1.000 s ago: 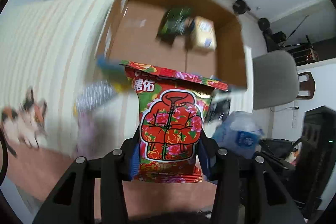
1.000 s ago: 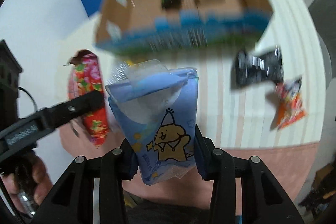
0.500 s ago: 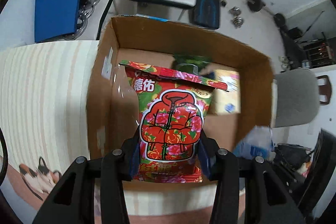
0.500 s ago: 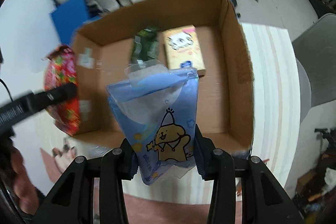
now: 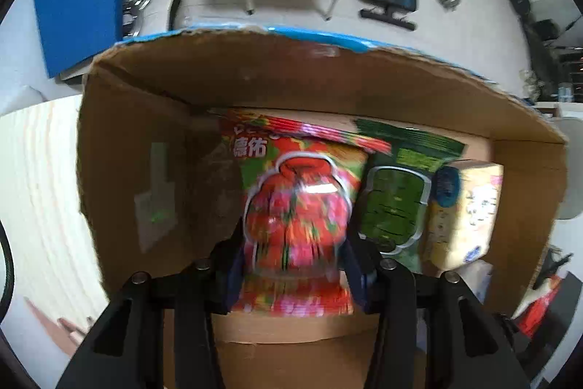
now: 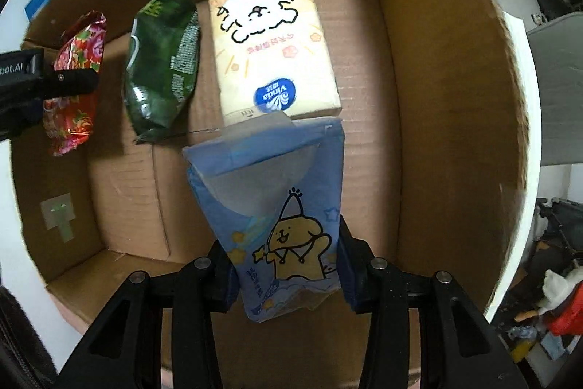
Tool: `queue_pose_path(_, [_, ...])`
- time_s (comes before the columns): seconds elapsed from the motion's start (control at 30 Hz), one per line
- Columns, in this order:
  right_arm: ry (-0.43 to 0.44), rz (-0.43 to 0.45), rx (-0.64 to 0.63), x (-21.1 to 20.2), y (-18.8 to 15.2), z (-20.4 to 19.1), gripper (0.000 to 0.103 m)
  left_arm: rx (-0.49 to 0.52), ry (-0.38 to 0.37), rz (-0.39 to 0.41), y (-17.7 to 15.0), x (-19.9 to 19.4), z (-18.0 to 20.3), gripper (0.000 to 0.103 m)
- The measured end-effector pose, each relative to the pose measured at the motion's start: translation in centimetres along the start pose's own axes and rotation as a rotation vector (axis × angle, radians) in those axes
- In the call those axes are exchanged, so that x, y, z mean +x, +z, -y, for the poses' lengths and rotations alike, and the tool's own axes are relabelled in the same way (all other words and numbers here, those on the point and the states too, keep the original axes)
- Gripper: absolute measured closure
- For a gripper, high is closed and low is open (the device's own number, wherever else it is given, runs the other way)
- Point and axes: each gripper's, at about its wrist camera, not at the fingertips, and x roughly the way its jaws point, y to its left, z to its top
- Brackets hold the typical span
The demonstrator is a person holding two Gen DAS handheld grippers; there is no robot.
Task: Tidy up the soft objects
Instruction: 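Carry both packs into the box and release them beside the others, then grasp the lilac towel with the left tool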
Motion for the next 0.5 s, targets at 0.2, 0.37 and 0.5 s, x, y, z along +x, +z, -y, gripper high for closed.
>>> queue_pose_path(0.2, [0.004, 0.002, 0.0, -1.2, 0.3, 0.1, 0.022, 0.015, -0.021, 0.073, -0.8, -2.8, 0.6, 0.019])
queue_pose_path(0.37, [-0.009, 0.06, -0.011, -3.8, -0.6, 0.2, 0.0, 0.052, 0.021, 0.186, -3.7, -6.1, 1.4, 0.003])
queue_pose_path(0.5, [-0.027, 0.111, -0.028, -5.7, -2.2, -0.1, 0.0, 0.058, 0.041, 0.252, -7.1, -7.4, 1.3, 0.003])
